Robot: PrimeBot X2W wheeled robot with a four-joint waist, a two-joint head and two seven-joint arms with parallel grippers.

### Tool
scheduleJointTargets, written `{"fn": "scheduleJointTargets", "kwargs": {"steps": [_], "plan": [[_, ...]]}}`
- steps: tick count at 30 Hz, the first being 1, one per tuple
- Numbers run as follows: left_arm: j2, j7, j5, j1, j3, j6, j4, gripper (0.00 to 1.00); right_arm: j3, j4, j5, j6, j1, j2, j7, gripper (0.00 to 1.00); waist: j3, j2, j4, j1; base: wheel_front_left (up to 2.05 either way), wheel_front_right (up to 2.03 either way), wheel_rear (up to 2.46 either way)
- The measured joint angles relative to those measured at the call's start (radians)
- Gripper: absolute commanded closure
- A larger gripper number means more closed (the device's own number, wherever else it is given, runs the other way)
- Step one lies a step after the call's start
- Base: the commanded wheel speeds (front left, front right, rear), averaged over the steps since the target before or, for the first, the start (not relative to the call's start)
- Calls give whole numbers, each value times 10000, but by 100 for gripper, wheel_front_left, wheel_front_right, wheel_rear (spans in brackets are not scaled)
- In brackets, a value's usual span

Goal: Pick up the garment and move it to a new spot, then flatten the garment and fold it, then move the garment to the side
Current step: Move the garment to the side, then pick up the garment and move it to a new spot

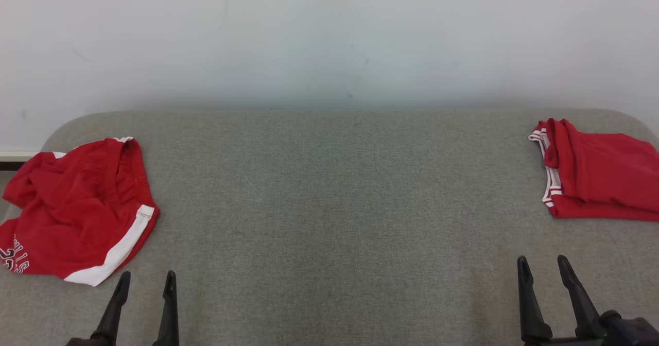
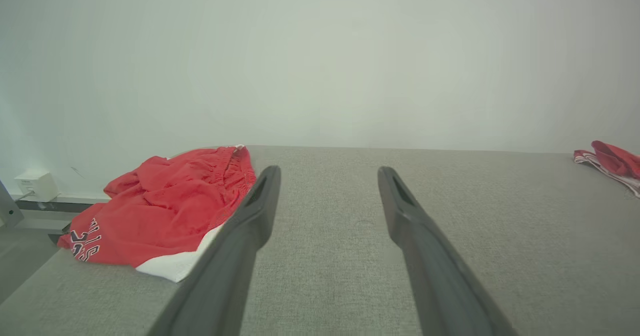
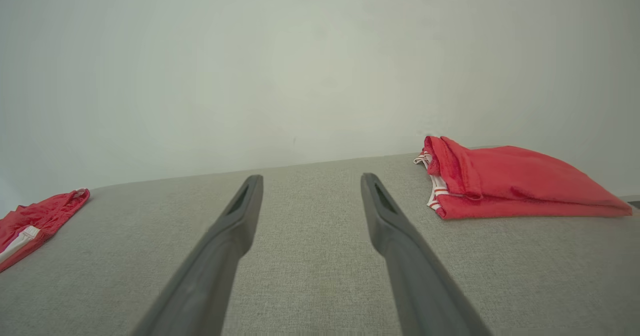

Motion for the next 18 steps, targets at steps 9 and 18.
{"fn": "scheduleJointTargets", "kwargs": {"steps": [9,18], "plan": [[115,-2,-100,151,-25,-58,132,0,-77,-161,-67,0,258,230,111,0,-66,1,-200,1,0,0,0],[165,0,-113,191,-73,-67,184,0,75,-274,-209,0,221,230,157,0,-62,1,-125,1,0,0,0]]}}
